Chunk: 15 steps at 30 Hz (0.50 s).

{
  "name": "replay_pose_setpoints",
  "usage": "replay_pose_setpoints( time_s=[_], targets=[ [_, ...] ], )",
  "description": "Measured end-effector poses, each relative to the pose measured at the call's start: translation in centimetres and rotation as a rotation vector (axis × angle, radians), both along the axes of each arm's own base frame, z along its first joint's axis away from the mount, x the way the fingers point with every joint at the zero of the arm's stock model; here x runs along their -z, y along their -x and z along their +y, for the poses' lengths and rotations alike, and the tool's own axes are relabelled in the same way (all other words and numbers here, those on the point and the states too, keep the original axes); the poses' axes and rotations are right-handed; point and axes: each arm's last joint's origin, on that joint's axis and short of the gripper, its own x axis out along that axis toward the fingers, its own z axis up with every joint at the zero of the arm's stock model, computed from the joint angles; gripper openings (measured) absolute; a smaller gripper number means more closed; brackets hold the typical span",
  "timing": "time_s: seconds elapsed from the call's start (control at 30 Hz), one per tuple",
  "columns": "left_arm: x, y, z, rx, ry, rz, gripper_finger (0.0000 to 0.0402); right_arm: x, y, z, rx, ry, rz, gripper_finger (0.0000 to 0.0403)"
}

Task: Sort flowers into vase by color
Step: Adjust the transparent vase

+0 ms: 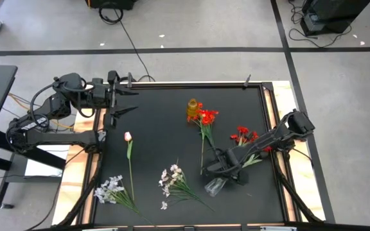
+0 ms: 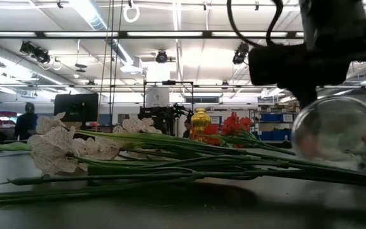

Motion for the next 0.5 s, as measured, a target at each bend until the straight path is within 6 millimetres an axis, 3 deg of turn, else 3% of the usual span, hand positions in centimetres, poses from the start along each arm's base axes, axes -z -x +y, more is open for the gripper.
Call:
replay_pose_setpoints(
  time_s=[0.23, 0.5],
  targets=[
    [0.0, 0.0, 0.0, 0.000, 0.000, 0.000, 0.0224, 0.9, 0.4, -1.2, 0.027, 0.042, 0.046, 0.0293],
    [0.0, 0.0, 0.0, 0.000, 0.000, 0.000, 0.0224, 2.5, 2.3, 0.1, -0.034, 0.015, 0.111, 0.0293]
  ],
)
